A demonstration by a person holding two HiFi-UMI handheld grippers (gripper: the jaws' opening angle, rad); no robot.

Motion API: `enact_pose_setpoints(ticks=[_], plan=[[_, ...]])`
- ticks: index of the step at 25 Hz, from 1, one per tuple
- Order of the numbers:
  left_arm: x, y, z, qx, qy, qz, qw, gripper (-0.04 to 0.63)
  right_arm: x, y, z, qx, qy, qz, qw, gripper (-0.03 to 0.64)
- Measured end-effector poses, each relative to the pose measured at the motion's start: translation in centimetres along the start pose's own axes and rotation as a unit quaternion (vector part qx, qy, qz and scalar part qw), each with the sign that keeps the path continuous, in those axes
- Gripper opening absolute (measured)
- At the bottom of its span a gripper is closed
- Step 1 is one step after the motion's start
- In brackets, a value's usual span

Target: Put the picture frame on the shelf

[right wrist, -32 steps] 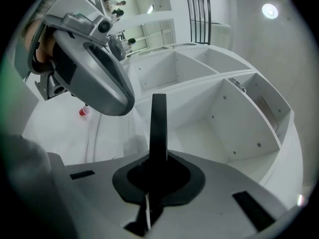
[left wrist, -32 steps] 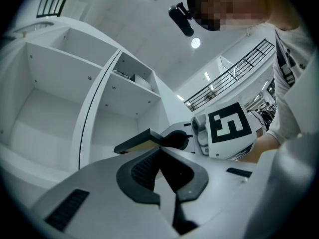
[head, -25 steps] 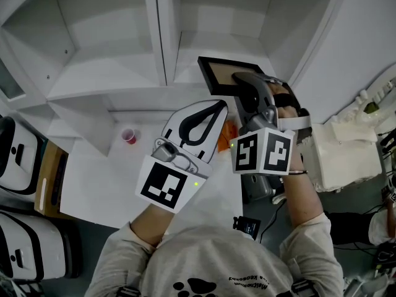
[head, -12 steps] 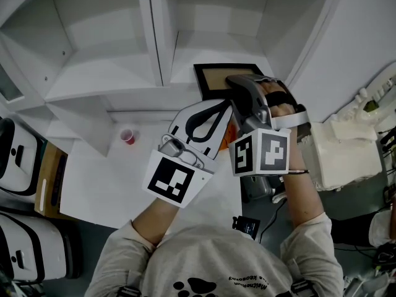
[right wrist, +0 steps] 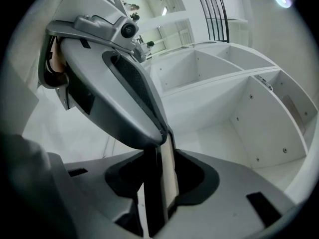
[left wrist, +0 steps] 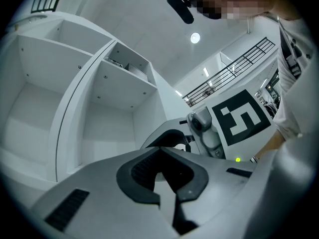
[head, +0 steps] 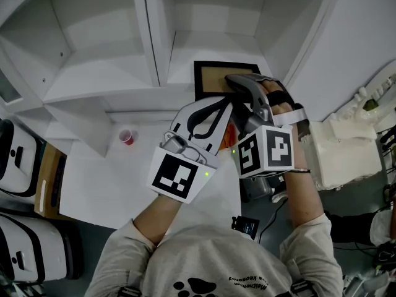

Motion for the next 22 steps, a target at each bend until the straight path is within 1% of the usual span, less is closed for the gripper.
enact_pose_setpoints(ticks=[5,14,21,22], plan=[[0.1,0.4,-0.6,0.005,-0.003,-0.008,0.9999,0.02,-0.2,0.6,0.2,0.001,0.006,0.002,1.0,0.173],[0.4,1.4,-1.8,0.035,0.0,-0.004,0.9994,0.02,-0.6,1.7,2.0,0.003,0.029,-0.02,0.999,0.178],[0.9,1.9,-2.7,0.044,-0.002,-0.002,0.999,0.02,-1.2,1.8,4.2,-0.002,0.085,-0.039,0.996,0.178],[1.0,1.9,-2.7,0.044,-0.003,-0.002,0.999,0.02,-1.2,1.8,4.4,-0.003,0.09,-0.046,0.995,0.154]])
Point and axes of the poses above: the fingertips, and each gripper's own axes: z backward along the fingers, x to its left, y out of its underside, the point moved 6 cm from there along z, backward along the fingers, and after that the axes turned 9 degrees about y, right-handed, at the moved point
